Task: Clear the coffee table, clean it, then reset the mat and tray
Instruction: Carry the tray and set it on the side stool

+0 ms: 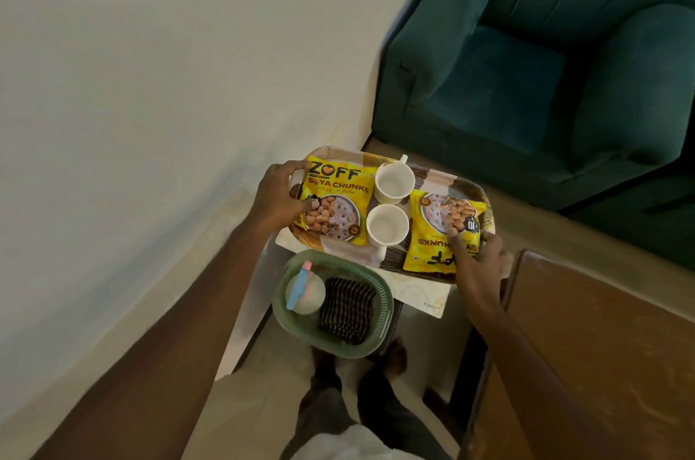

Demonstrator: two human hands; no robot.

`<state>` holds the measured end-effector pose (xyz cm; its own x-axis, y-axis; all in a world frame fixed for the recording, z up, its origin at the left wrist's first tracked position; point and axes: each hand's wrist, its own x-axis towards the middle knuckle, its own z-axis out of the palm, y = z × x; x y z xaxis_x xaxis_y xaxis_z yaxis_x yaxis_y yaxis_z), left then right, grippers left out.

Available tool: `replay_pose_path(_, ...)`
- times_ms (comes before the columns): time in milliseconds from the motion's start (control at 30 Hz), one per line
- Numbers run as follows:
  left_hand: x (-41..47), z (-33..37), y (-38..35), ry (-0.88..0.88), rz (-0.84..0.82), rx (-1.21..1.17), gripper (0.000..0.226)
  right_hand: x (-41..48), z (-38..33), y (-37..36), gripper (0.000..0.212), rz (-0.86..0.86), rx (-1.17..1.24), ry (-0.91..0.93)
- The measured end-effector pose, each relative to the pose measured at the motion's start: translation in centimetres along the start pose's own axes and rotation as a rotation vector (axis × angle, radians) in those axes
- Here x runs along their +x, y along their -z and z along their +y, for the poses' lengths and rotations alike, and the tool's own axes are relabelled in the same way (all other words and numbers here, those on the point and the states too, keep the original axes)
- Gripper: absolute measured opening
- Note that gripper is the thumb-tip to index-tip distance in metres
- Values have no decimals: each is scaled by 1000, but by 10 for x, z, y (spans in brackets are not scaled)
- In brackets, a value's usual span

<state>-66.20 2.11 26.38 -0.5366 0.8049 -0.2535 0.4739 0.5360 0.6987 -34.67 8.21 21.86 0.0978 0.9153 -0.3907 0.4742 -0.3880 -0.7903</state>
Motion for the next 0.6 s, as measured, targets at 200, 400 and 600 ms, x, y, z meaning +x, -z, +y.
replay_pose_path(200, 57, -28, -25, -32, -68, 14, 74, 25, 24, -40, 50, 62, -56, -47)
replay_pose_path(400, 113, -81, -68, -100, -112, 70, 74, 68, 68, -88, 56, 11, -130, -67)
replay_pose_path(600, 133, -139, -105, -102, -172, 152, 73, 94, 116, -124, 59, -18, -193, -86)
